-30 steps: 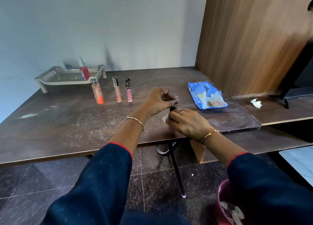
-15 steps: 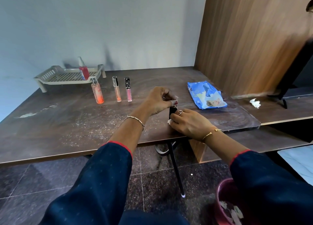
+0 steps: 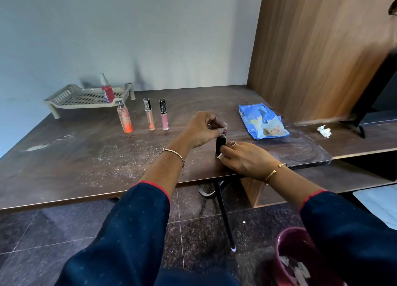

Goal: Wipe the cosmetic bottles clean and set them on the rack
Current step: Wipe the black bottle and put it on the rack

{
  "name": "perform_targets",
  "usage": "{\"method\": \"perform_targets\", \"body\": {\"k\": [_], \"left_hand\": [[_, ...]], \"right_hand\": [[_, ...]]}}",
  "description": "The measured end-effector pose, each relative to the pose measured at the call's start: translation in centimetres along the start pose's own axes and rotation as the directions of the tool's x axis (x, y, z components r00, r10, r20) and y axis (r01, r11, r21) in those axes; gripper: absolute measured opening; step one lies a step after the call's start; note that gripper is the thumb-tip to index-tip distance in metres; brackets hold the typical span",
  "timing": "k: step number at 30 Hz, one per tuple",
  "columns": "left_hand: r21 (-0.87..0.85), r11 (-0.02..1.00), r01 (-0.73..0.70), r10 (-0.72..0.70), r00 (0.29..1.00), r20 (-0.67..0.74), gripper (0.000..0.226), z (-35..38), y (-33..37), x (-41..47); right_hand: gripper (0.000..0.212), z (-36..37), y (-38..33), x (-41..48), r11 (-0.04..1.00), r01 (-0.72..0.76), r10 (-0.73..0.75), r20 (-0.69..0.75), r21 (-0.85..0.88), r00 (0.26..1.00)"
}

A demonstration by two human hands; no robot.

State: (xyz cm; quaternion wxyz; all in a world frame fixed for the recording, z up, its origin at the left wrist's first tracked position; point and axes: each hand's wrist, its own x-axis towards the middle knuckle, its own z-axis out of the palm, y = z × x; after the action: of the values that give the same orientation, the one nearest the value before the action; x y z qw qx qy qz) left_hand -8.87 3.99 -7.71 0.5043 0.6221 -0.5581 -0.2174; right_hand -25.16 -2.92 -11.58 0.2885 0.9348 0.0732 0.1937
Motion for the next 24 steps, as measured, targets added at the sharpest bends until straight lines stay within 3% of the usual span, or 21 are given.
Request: {"method": "perform_targets", "body": {"k": [9,18,21,24], "left_hand": [[0.026,1.000,0.002,-0.001,1.000,-0.014,0.014,-0.1,0.0,0.1],[0.002,1.000,0.017,-0.017,1.000,0.011,0.010,-0.1,0.3,0.0],[-0.018,1.000,0.023,-0.023,1.000,0.014,0.011,0.0,0.5,-0.2],[0.009,0.999,0.032,-0.032,0.999,0.015,0.013,-0.1,0.6,-0.2]], "right_hand": [[0.020,0.9,-0.2,1.6,0.991,0.087,-0.086,0.018,-0.105,0.996],[0.020,0.4,0.7,-0.8,0.994,0.039,-0.032,0.075,-0.101,0.997],[0.010,-0.3,1.9,-1.5,0.991,-0.084,0.092,0.069,-0.106,0.993],[0.016,-1.4,2.3,-1.4,0.973,-0.223,0.222,-0.019,-0.058,0.975]]}}
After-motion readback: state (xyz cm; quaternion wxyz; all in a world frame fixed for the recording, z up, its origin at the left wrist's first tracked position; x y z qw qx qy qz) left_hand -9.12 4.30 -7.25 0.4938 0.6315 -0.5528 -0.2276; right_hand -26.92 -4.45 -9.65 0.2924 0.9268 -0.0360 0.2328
